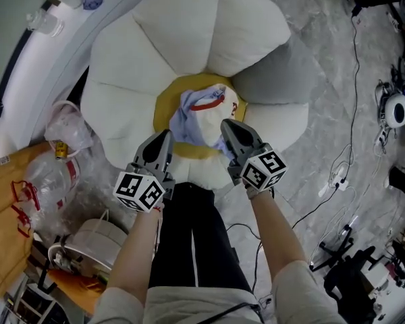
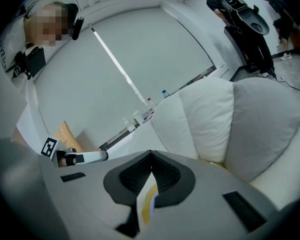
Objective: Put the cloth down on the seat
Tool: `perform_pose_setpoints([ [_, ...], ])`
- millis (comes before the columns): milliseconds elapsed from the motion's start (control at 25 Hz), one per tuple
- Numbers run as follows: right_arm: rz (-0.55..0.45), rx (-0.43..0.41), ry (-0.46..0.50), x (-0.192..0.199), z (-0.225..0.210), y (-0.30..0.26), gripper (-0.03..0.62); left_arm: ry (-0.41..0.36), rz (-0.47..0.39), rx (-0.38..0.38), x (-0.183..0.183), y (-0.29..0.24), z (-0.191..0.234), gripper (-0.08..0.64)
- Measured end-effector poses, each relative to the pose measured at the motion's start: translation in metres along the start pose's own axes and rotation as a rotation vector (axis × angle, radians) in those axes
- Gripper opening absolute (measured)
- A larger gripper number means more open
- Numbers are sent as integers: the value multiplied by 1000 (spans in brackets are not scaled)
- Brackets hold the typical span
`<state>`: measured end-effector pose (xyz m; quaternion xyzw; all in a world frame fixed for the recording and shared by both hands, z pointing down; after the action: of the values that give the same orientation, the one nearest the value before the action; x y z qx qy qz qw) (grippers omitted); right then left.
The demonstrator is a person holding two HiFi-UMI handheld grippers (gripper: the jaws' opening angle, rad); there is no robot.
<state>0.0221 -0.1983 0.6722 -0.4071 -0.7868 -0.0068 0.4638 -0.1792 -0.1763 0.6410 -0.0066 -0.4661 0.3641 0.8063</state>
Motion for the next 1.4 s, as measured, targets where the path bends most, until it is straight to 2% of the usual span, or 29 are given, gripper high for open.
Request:
perform_pose_setpoints([
  [320, -17, -14, 35, -30, 33, 19, 18, -23, 12, 30, -27, 16, -25, 14],
  [520, -20, -29, 53, -45, 57, 35, 18, -29, 11, 26, -43, 36, -39, 14],
  [960, -46, -33, 58, -74, 113, 84, 18, -55, 32, 75, -73, 88, -80, 12],
  [1400, -58, -92, 138, -121, 177, 106, 18, -133, 18, 140, -125, 126, -114, 14],
])
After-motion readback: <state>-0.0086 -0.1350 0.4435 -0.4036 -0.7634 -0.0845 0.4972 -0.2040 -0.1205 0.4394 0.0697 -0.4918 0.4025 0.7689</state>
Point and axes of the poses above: the fingertips, and each gripper's own axes: y backward along the fingers, z to its left, x out of its underside, the point moved 5 cm from there along y, backward along the fingers, and after that the axes turned 2 degrees about x, right-handed, at the moved point
